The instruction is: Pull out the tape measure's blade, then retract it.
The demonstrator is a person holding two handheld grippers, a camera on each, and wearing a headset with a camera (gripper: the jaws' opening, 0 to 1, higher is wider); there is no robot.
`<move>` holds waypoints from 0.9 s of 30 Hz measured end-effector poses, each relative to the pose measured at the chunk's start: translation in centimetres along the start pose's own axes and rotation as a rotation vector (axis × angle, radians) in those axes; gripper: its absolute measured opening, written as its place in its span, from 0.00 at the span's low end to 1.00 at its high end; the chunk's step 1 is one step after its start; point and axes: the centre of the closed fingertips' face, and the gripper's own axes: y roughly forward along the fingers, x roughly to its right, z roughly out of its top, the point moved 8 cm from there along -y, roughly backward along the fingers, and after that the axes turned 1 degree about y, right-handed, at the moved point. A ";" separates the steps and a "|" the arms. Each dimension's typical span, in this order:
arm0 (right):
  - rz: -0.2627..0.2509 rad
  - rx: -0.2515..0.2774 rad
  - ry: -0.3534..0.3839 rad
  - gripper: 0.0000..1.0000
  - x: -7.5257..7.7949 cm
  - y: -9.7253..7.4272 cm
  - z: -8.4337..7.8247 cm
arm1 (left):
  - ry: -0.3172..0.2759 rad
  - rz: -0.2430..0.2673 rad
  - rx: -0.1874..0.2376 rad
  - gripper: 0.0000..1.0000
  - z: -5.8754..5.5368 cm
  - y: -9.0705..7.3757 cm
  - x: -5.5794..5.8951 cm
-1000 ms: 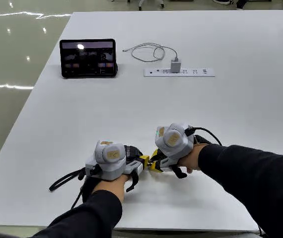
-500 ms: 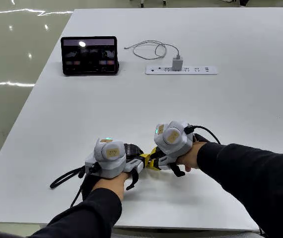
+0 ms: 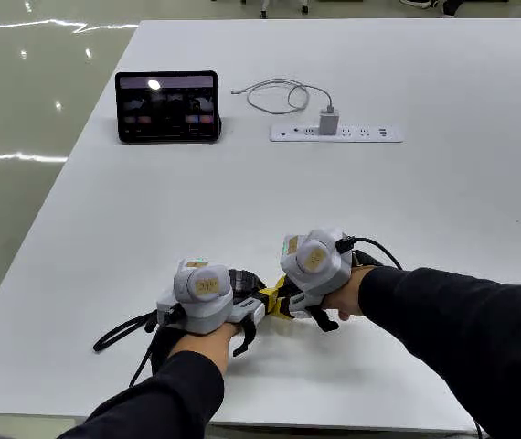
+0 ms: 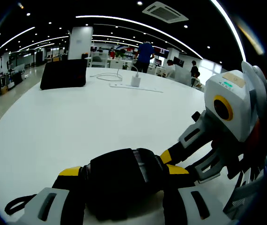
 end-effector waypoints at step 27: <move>-0.021 -0.047 0.004 0.12 0.0 0.1 0.3 | -0.005 -0.003 0.005 0.65 0.0 -0.1 0.0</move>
